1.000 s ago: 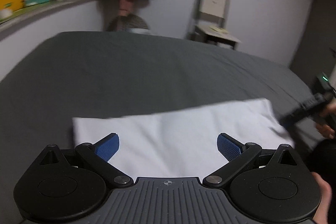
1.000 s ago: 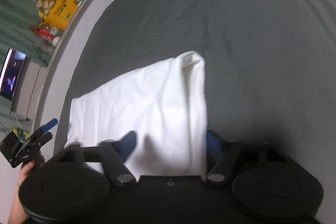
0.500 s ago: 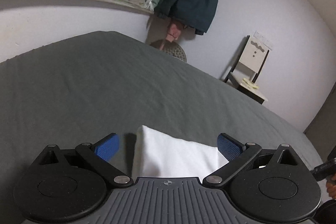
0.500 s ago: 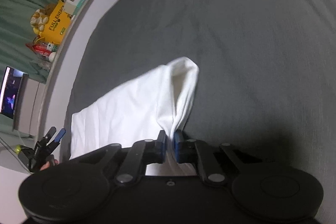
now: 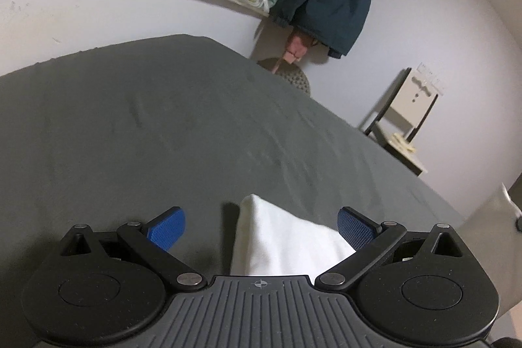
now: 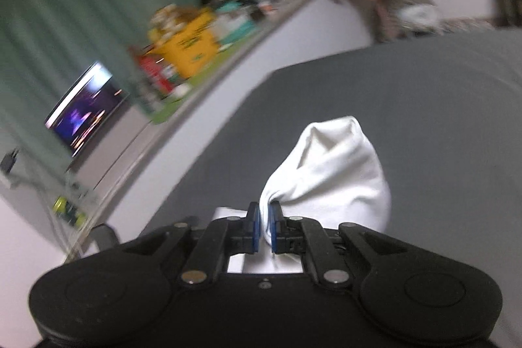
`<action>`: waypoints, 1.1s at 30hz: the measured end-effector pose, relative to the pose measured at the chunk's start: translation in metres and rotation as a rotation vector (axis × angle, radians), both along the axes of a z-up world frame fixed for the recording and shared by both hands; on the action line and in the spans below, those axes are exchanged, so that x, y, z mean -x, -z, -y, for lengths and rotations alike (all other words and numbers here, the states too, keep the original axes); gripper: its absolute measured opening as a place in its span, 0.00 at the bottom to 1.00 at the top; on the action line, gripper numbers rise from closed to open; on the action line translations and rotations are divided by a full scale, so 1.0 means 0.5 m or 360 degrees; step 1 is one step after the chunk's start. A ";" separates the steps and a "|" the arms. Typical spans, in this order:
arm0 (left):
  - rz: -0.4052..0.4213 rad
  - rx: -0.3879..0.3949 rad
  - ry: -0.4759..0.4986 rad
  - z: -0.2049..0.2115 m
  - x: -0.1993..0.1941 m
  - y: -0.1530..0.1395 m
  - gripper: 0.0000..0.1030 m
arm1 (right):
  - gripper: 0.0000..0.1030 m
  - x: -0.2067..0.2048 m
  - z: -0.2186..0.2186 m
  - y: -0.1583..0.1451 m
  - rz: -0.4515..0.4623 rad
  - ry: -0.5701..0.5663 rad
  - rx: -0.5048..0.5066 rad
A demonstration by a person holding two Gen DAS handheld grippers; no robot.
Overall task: Fold clothes
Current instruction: 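Grasp the shirt end with the right tool while the left tool holds beside it, then lift the gripped shirt end with the right tool and fold it over the strip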
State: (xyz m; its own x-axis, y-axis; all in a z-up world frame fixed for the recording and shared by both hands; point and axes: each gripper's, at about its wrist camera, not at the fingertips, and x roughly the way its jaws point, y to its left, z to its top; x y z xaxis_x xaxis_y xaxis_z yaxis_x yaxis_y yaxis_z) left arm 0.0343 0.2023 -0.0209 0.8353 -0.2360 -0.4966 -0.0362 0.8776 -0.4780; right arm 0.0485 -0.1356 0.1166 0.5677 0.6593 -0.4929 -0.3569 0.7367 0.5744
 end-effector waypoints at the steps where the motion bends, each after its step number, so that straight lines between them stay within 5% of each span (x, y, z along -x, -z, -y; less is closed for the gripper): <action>1: 0.0010 0.0029 -0.0001 -0.003 -0.002 0.002 0.98 | 0.07 -0.004 -0.037 -0.007 0.0035 -0.0046 0.0030; 5: 0.0080 0.0216 -0.0081 -0.029 0.014 0.008 0.98 | 0.07 -0.032 -0.184 0.015 0.0025 -0.0165 0.0061; 11: 0.0105 0.0300 -0.0226 -0.061 0.014 0.027 0.98 | 0.06 -0.065 -0.353 0.115 -0.0074 -0.0277 0.0191; 15: 0.0104 0.0329 -0.0244 -0.066 -0.002 0.038 0.98 | 0.06 -0.074 -0.439 0.182 -0.0083 -0.0325 0.0381; 20: 0.0099 0.0367 -0.0257 -0.068 -0.009 0.052 0.98 | 0.07 -0.085 -0.480 0.216 -0.0168 -0.0320 0.0407; 27: 0.0100 0.0380 -0.0257 -0.076 -0.012 0.056 0.98 | 0.45 -0.043 -0.473 0.190 0.0007 -0.0478 0.0399; 29: 0.0108 0.0391 -0.0267 -0.083 0.001 0.058 0.98 | 0.50 -0.002 -0.462 0.161 0.0153 -0.0521 0.0490; 33: 0.0104 0.0388 -0.0243 -0.079 -0.003 0.059 0.98 | 0.79 0.092 -0.432 0.129 0.0447 -0.0536 0.0744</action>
State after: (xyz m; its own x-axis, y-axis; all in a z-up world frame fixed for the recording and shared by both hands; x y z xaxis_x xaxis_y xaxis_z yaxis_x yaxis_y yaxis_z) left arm 0.0356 0.2419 -0.0501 0.8987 -0.2108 -0.3846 -0.1213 0.7233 -0.6798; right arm 0.0024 0.0806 0.0520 0.5164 0.5756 -0.6340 -0.7027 0.7080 0.0705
